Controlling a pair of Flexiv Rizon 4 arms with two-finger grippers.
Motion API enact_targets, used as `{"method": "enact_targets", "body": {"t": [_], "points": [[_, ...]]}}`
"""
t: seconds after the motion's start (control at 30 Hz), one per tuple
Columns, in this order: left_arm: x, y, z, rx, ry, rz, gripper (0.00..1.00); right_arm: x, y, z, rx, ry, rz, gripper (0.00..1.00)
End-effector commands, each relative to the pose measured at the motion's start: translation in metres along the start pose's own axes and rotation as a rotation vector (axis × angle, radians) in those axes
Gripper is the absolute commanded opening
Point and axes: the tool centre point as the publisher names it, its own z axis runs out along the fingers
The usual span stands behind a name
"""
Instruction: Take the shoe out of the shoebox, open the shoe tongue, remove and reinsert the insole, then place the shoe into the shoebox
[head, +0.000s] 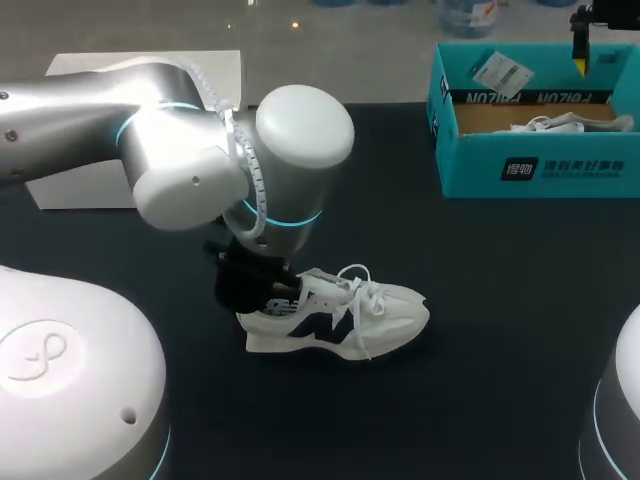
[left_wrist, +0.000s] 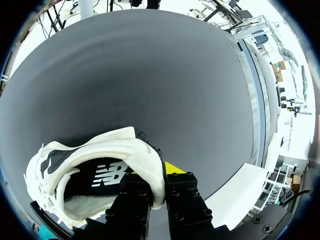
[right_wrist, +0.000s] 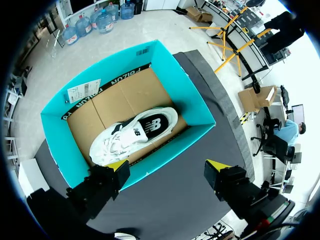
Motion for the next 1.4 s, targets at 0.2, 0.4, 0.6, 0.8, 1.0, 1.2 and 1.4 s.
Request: {"method": "enact_targets", "body": {"t": [0.2, 0.4, 0.6, 0.8, 1.0, 1.2, 1.4], "points": [[-0.011, 0.002, 0.016, 0.022, 0.021, -0.014, 0.00, 0.000, 0.000, 0.000, 0.000, 0.001, 0.001, 1.00], [-0.009, 0.002, 0.018, 0.036, 0.019, -0.047, 1.00, 0.000, 0.000, 0.000, 0.000, 0.001, 0.001, 1.00], [0.014, 0.001, -0.021, -0.042, -0.091, -0.126, 1.00, 0.000, 0.000, 0.000, 0.000, 0.001, 0.001, 1.00], [0.058, -0.005, -0.056, -0.051, -0.439, -0.297, 1.00, 0.000, 0.000, 0.000, 0.000, 0.001, 0.001, 1.00], [0.092, -0.037, -0.053, -0.104, -0.738, -0.551, 1.00, 0.000, 0.000, 0.000, 0.000, 0.001, 0.001, 1.00], [0.110, -0.068, -0.032, -0.082, -0.857, -0.811, 1.00, 0.000, 0.000, 0.000, 0.000, 0.001, 0.001, 1.00], [0.110, -0.068, -0.032, -0.082, -0.857, -0.811, 1.00, 0.000, 0.000, 0.000, 0.000, 0.001, 0.001, 1.00]]}}
